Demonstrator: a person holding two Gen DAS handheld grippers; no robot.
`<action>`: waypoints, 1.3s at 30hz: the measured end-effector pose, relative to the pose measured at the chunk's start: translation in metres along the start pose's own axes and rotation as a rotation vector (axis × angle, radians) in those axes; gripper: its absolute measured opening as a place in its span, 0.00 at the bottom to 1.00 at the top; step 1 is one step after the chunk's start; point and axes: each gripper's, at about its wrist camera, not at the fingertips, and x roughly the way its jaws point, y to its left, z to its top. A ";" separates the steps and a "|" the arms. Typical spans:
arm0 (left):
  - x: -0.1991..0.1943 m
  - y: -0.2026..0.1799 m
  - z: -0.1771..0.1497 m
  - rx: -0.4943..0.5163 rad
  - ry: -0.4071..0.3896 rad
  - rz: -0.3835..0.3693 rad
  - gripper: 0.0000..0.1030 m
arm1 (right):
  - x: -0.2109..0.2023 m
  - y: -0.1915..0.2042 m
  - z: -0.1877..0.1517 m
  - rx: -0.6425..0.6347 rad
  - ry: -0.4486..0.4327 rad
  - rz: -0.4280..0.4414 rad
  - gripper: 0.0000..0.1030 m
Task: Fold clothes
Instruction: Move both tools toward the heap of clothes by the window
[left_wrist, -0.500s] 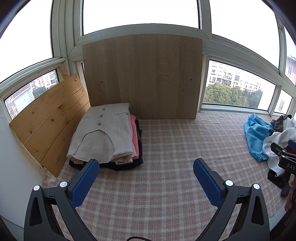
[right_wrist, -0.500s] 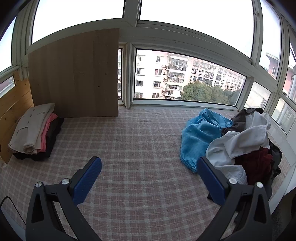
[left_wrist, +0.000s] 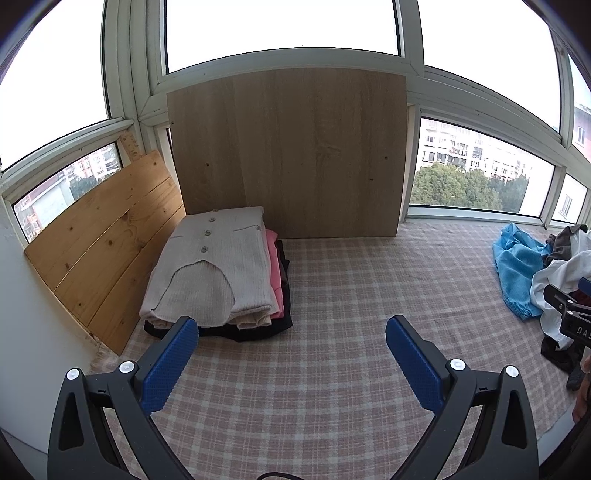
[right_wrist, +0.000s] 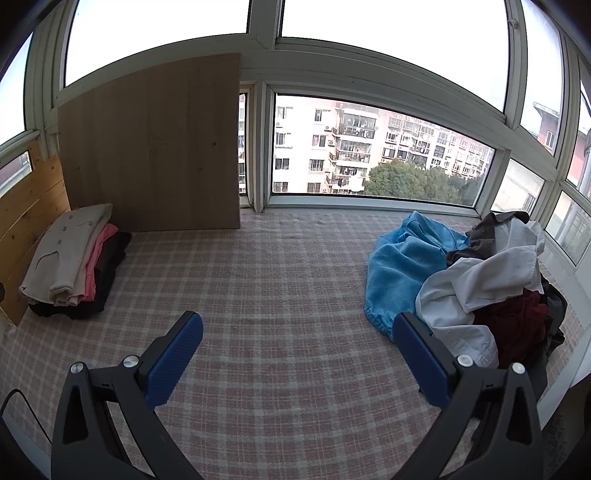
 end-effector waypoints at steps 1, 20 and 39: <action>0.000 0.000 0.000 0.002 -0.001 0.001 0.99 | 0.001 0.000 0.000 0.002 0.001 -0.001 1.00; 0.002 -0.022 0.003 0.066 0.000 -0.060 0.99 | -0.002 -0.014 -0.003 0.039 0.012 -0.042 1.00; 0.003 -0.059 0.012 0.140 -0.014 -0.133 0.99 | -0.015 -0.049 -0.015 0.104 0.035 -0.126 1.00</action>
